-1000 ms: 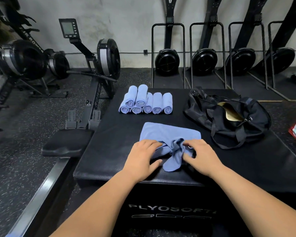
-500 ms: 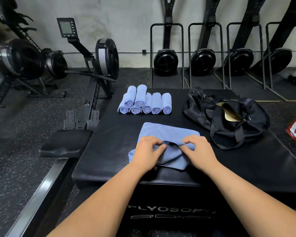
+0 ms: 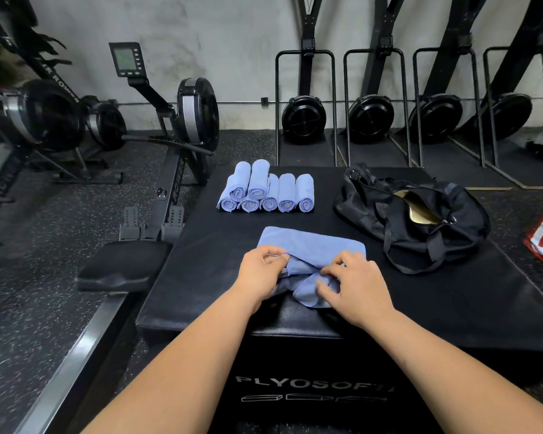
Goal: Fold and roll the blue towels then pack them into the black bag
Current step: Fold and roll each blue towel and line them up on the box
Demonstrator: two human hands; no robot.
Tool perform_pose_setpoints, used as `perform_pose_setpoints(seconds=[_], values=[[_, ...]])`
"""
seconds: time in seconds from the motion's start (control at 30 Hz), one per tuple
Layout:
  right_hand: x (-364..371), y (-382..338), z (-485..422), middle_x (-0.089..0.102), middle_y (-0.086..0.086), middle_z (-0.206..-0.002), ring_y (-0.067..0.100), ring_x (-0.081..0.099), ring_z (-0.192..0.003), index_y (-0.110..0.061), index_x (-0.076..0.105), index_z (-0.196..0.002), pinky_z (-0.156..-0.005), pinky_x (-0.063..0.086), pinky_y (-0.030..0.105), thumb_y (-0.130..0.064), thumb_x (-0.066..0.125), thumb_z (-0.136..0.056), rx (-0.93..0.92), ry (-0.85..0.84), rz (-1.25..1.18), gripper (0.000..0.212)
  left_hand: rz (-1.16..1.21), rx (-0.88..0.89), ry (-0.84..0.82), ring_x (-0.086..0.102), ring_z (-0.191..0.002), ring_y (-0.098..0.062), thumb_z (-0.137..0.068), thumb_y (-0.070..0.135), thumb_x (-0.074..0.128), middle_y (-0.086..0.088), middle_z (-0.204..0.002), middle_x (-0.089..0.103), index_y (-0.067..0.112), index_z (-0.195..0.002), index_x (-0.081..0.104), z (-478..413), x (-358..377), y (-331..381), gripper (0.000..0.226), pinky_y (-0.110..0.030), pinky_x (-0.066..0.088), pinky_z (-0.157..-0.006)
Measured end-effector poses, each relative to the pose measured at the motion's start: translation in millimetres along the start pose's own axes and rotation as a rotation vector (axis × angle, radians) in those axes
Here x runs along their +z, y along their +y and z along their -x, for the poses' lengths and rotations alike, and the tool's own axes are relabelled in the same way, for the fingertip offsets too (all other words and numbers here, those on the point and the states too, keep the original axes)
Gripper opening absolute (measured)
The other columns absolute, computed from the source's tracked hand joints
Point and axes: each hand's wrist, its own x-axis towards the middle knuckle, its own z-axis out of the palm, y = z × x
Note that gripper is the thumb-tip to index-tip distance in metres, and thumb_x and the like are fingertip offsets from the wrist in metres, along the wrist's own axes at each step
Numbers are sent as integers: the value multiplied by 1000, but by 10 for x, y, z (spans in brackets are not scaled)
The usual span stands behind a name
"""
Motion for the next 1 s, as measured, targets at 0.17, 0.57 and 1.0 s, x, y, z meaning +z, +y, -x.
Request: perform_pose_setpoints(seconds=[0.17,0.57,1.0], values=[[18,45,41,56,-13,-99,22,56,-92,-36,73,-94,-71,40,38,-50,84,-78,-11,-24,16,23,18,-38,-10,56,-55,-4,-90,17,78,-1,-85,71,24,-107,72,24,-100,60,19,-15,42,-47],[-255,433,-111,74,-9,-84,13,67,-81,-35,74,-94,-72,46,26,-18,72,-94,599,-23,-627,17,-182,111,173,63,-67,-10,-88,4,71,5,-79,69,24,-97,69,-168,-335,-30,22,-33,55,-75],[-227,432,-76,73,-12,-90,6,64,-83,-32,77,-98,-81,49,28,-20,81,-85,539,22,-493,18,-558,184,100,66,-78,-7,-83,5,73,8,-87,71,27,-103,69,-155,-379,-127,30,-15,44,-68]])
